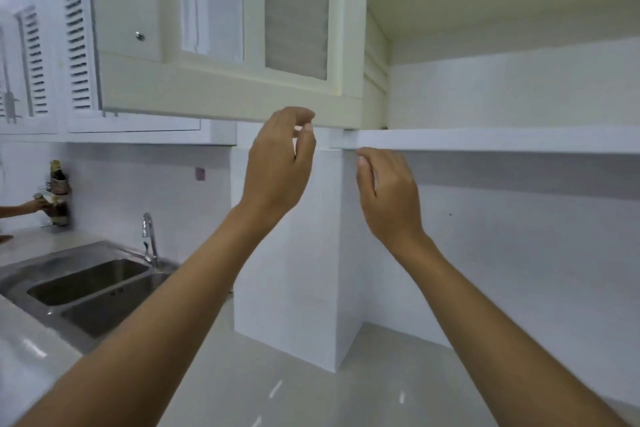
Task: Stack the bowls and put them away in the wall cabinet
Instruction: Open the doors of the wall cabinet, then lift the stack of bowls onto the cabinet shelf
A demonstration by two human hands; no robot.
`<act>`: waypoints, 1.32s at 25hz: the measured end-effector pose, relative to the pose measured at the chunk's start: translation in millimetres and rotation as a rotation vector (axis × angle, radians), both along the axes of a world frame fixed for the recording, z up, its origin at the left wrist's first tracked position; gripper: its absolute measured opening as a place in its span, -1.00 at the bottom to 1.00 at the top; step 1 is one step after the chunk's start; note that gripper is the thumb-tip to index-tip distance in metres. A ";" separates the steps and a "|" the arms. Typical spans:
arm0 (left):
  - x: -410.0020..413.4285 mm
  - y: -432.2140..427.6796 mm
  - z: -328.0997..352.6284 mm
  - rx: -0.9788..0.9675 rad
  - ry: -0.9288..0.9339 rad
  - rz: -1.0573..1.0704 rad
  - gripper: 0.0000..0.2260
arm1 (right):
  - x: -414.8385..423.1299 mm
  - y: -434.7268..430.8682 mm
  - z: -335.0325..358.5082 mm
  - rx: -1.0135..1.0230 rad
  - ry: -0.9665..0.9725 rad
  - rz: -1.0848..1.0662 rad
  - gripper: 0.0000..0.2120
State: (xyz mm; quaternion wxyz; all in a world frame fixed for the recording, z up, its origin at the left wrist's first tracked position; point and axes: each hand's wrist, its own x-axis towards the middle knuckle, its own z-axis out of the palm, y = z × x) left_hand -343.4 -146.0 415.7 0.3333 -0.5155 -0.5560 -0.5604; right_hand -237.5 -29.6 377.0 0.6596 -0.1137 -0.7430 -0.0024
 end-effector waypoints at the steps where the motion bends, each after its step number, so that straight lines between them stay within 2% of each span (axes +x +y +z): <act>1: 14.2 14.8 -11.6 0.000 -0.046 -0.116 -0.76 | 21.5 9.1 -12.6 -0.003 0.030 -0.057 -0.76; 5: 70.1 74.3 -67.2 -0.065 -0.192 -0.409 -0.81 | 104.1 39.1 -67.9 -0.075 0.051 -0.233 -0.78; 9: 137.5 136.7 -135.0 -0.226 -0.401 -0.599 -0.82 | 188.1 70.5 -131.8 -0.265 0.004 -0.395 -0.79; 14: 202.8 191.8 -216.9 -0.430 -0.573 -0.682 -0.82 | 266.1 104.7 -206.0 -0.572 -0.049 -0.509 -0.78; 18: 233.0 227.1 -286.7 -0.657 -0.717 -0.634 -0.76 | 308.5 133.3 -267.0 -0.924 -0.082 -0.537 -0.73; 21: 244.6 245.4 -341.1 -0.857 -0.875 -0.562 -0.69 | 322.5 153.0 -309.0 -1.295 0.016 -0.451 -0.65; 25: 257.8 251.4 -399.4 -1.051 -1.122 -0.556 -0.59 | 324.7 167.7 -357.6 -1.714 0.371 -0.182 -0.59; 27: 266.8 252.0 -417.3 -1.080 -1.221 -0.562 -0.59 | 323.7 171.1 -377.1 -1.788 0.477 -0.047 -0.71; 29: 272.8 250.6 -423.3 -1.064 -1.249 -0.577 -0.71 | 321.5 173.4 -389.5 -1.786 0.537 0.019 -0.83; 30: 275.8 250.5 -424.7 -1.049 -1.275 -0.588 -0.73 | 320.8 175.2 -393.6 -1.778 0.545 0.034 -0.81; 33: 279.1 250.5 -432.3 -1.033 -1.330 -0.618 -0.62 | 318.3 177.3 -399.0 -1.759 0.579 0.082 -0.79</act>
